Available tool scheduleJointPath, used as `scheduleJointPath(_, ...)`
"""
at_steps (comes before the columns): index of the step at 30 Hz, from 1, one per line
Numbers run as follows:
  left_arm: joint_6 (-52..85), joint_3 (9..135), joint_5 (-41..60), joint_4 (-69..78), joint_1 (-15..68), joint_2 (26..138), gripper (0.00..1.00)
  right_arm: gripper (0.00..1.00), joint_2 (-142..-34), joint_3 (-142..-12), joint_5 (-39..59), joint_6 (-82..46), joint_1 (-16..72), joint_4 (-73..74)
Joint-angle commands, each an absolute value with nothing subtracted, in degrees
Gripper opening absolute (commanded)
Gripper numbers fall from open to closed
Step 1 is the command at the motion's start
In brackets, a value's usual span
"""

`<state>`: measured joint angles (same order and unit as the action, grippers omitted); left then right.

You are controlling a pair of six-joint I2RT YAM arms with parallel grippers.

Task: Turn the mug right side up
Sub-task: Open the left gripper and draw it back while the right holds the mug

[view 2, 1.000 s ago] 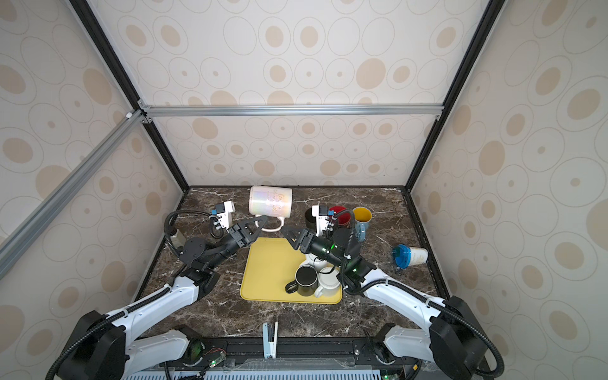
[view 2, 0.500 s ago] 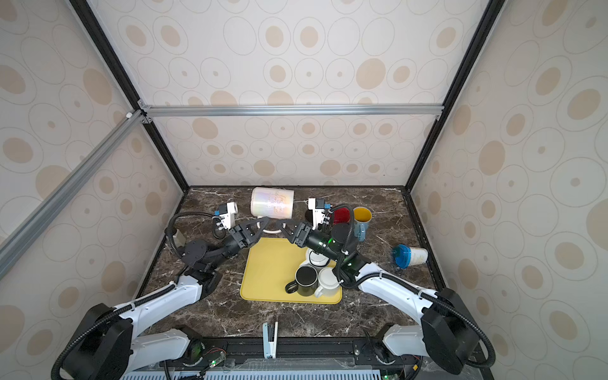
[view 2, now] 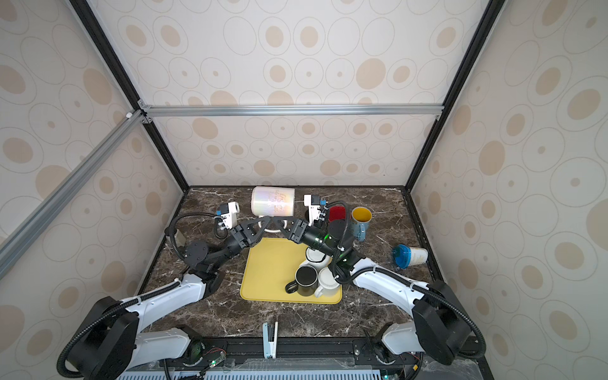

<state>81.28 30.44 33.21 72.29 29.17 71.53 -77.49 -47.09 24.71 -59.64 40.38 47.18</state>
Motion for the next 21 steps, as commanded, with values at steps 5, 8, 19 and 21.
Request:
scheduleJointPath(5, 82.36, 32.52, 34.8, 81.56, 30.07, 71.18, 0.0, 0.32, -77.3, -50.0, 25.05, -60.12, 40.03, 50.36)
scheduleJointPath(8, 82.46, 32.48, 34.87, 81.7, 30.2, 71.28, 0.0, 0.25, -77.24, -50.07, 25.13, -59.99, 40.07, 50.39)
scheduleJointPath(19, 81.79, 31.45, 35.05, 80.67, 30.23, 71.1, 0.0, 0.0, -76.92, -50.33, 25.58, -59.51, 39.9, 49.48)
scheduleJointPath(21, 80.31, 31.69, 35.33, 77.43, 30.16, 70.65, 0.0, 0.0, -76.66, -50.27, 25.45, -59.27, 39.86, 49.2)
